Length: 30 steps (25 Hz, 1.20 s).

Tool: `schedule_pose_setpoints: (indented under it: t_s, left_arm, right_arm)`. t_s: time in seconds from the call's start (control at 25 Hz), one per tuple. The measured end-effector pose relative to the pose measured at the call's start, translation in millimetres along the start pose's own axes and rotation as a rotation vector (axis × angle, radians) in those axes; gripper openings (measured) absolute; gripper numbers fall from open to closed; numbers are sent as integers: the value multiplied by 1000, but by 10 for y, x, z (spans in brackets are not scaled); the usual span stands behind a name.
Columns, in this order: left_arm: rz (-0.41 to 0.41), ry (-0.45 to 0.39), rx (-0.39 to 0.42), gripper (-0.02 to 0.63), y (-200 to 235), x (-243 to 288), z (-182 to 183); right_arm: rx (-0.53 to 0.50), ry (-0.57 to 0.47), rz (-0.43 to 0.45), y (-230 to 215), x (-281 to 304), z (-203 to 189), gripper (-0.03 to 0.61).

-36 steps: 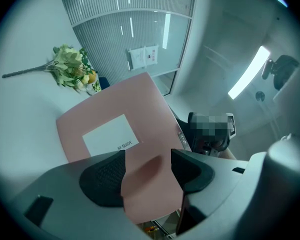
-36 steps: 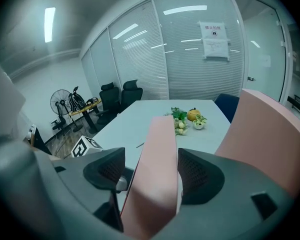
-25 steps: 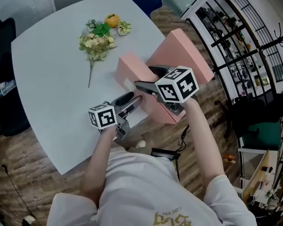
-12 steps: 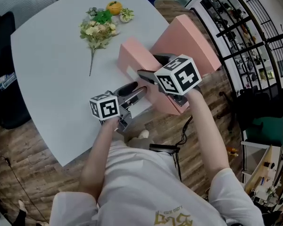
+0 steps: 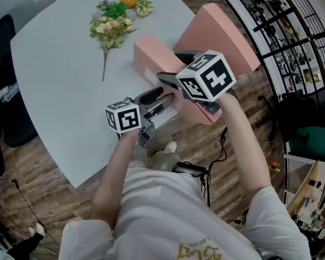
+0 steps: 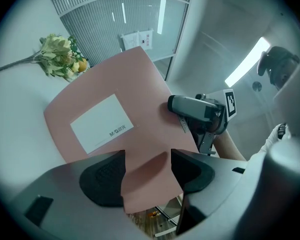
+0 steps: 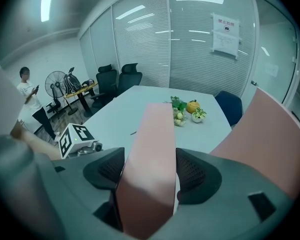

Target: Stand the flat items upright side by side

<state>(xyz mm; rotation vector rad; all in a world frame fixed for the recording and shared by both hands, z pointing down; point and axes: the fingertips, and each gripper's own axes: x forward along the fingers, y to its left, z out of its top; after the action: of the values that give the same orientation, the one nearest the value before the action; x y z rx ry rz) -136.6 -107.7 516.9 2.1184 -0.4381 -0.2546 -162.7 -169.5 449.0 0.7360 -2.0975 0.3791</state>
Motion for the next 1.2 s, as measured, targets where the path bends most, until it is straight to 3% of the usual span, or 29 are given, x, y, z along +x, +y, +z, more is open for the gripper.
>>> schedule_pose_setpoints:
  t_s: [0.68,0.92,1.2]
  left_arm:
    - [-7,-14,-25,276,-46,59,-34]
    - [-10,-30,-45,276,-45,107,-10]
    - [-28,-104,-88,276,-61,111,138]
  right_arm:
    - [46,-61,-45,-40,-130,-53,325]
    - [95,-167,-77,-152,-312,35,324]
    - [97,-259,-107,-216,-455,172,324]
